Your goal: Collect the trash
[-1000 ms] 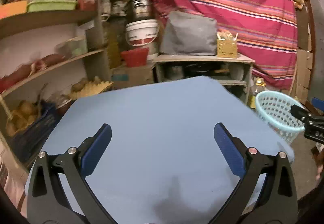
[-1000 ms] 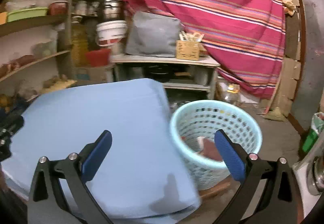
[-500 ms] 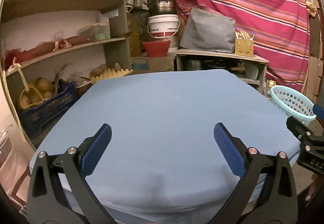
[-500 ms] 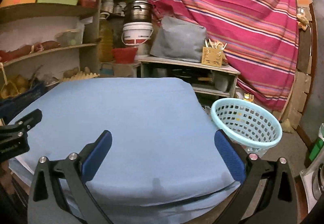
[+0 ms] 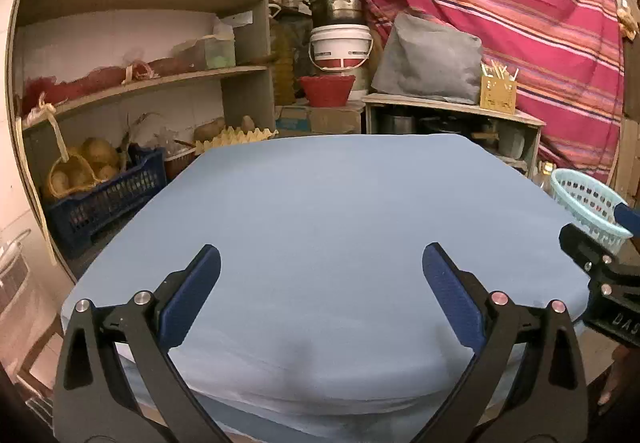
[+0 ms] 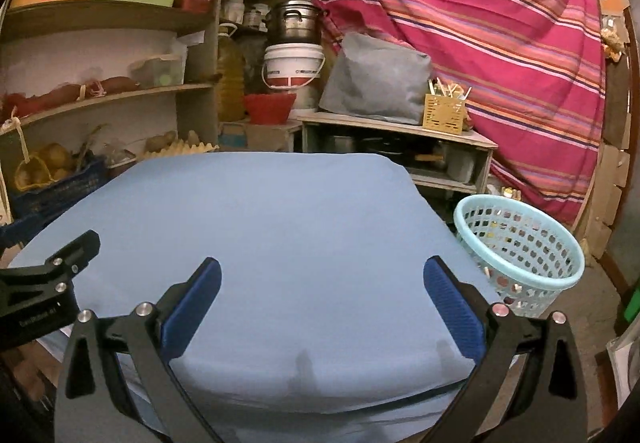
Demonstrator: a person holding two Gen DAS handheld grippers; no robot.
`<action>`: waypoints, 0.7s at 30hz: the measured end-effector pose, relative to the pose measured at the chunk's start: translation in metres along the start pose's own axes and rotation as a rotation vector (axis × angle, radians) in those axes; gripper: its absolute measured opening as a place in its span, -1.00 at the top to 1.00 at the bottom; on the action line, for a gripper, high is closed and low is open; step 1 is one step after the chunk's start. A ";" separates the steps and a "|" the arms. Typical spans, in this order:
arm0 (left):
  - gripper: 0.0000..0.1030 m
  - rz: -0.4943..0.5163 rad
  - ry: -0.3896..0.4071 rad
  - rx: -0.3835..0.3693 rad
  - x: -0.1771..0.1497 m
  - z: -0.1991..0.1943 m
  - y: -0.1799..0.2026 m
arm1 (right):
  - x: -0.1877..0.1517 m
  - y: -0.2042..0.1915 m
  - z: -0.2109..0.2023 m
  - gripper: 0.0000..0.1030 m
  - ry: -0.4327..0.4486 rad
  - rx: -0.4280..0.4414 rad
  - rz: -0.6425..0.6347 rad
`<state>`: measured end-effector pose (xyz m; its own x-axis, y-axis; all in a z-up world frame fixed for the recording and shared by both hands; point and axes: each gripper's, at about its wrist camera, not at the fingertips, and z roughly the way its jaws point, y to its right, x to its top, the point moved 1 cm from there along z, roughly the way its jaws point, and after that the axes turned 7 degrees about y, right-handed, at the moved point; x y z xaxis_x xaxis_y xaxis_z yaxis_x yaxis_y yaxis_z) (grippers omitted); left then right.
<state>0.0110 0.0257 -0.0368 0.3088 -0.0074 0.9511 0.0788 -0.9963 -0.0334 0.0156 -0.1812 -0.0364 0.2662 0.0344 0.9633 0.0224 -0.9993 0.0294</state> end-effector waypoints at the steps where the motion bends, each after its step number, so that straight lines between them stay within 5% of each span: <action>1: -0.90 -0.006 -0.001 -0.004 0.000 0.001 -0.001 | 0.001 -0.001 0.000 -0.92 0.002 -0.001 -0.004; 21: -0.90 0.007 0.005 -0.031 -0.002 0.005 0.009 | 0.005 -0.001 -0.002 -0.92 0.019 -0.027 -0.001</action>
<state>0.0158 0.0167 -0.0408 0.3046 -0.0144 0.9524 0.0475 -0.9984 -0.0303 0.0151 -0.1800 -0.0310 0.2481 0.0356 0.9681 -0.0033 -0.9993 0.0376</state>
